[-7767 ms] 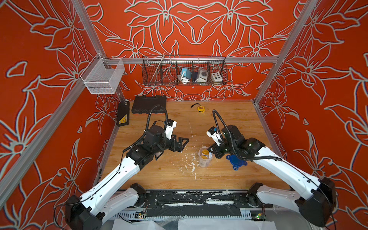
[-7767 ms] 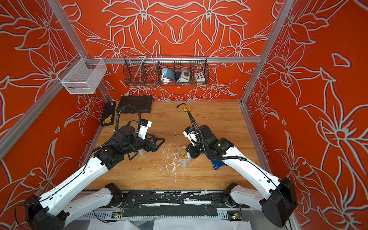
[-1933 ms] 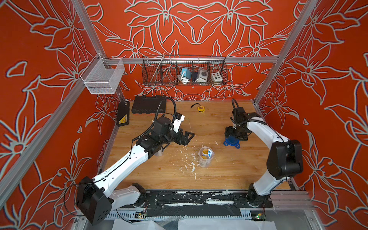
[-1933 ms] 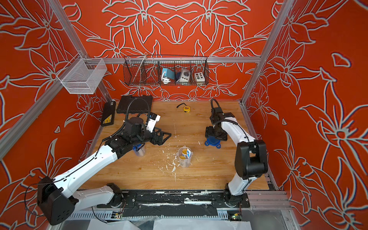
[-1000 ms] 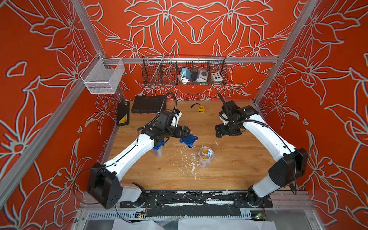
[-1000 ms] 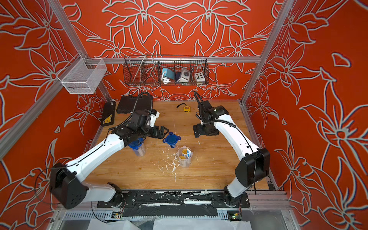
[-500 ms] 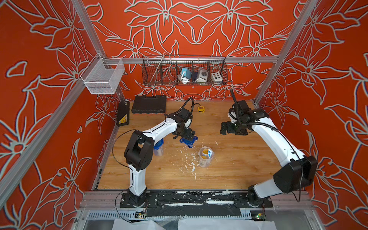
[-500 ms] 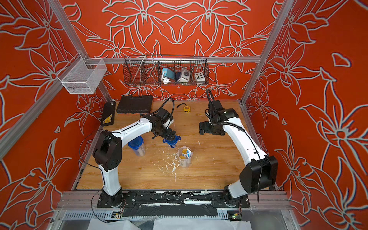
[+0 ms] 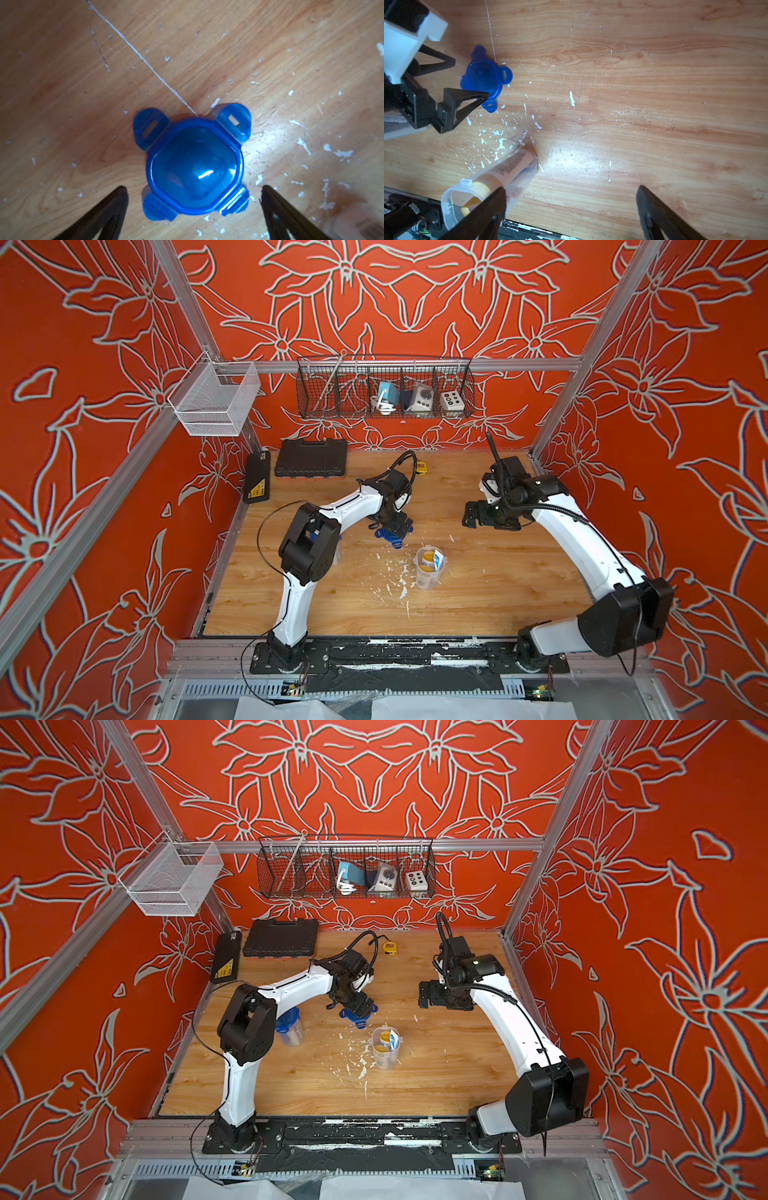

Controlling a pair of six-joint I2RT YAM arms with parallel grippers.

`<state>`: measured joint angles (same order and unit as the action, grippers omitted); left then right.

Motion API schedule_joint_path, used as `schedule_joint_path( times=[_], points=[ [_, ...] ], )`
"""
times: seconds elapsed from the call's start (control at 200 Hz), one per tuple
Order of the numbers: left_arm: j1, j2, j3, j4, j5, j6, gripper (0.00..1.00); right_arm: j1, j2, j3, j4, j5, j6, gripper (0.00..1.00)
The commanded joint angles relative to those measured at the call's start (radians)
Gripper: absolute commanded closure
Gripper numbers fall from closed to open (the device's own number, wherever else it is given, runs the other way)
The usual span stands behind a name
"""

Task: Pack away toiletry kits
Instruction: Pick up the lid from the center of the board.

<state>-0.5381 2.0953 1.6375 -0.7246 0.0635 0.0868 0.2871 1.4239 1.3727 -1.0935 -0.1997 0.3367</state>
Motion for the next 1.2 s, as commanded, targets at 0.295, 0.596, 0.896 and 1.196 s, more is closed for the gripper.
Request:
schedule_joint_path(
  times=[0.295, 0.596, 0.896, 1.196],
  points=[
    [-0.029, 0.055, 0.004, 0.013, -0.037, 0.041, 0.02, -0.014, -0.013, -0.013, 0.000, 0.006, 0.020, 0.02],
    [-0.052, 0.075, -0.043, 0.035, -0.064, 0.034, 0.02, -0.021, -0.014, -0.019, 0.006, 0.009, 0.025, 0.02],
    [-0.062, 0.090, -0.067, 0.037, -0.089, 0.027, 0.07, -0.035, -0.017, -0.021, 0.017, 0.015, 0.028, 0.02],
    [-0.063, 0.045, -0.071, 0.017, -0.125, 0.012, 0.33, -0.051, -0.038, -0.029, 0.025, 0.020, 0.031, 0.02]
  ],
)
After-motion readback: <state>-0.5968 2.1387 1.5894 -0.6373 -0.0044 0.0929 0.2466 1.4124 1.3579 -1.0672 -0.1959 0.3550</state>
